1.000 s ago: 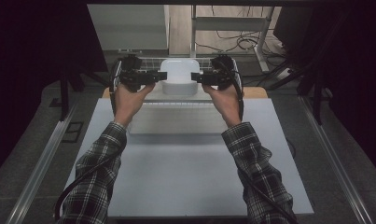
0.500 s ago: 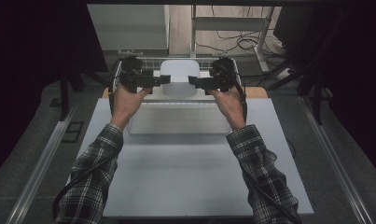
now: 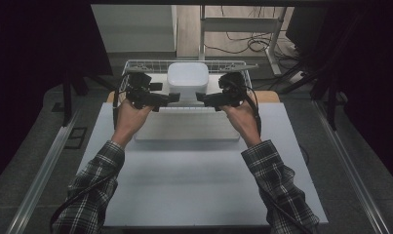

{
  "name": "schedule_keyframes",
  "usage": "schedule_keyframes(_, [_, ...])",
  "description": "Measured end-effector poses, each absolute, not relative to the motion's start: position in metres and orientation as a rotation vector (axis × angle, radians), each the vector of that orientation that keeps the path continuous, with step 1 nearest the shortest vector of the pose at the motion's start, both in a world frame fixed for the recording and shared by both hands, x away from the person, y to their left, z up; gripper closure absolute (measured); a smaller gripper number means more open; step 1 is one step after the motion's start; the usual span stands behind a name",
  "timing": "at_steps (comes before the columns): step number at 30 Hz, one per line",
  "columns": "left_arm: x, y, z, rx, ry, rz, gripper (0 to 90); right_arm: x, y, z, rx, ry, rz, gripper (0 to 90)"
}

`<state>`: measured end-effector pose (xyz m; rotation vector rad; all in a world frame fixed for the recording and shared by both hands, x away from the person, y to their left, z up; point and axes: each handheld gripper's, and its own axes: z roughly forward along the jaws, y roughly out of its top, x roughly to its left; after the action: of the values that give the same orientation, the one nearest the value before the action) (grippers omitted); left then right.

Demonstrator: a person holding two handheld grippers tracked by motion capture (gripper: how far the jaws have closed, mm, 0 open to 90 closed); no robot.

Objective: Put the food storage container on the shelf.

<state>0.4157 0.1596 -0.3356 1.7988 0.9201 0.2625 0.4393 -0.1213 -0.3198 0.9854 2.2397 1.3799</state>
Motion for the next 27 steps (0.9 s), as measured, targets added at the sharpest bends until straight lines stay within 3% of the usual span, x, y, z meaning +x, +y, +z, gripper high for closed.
schedule_keyframes(27, [0.372,0.16,-0.376,1.886,0.888,0.216,1.8,0.394,-0.14,-0.339,0.851,2.292,1.361,1.2])
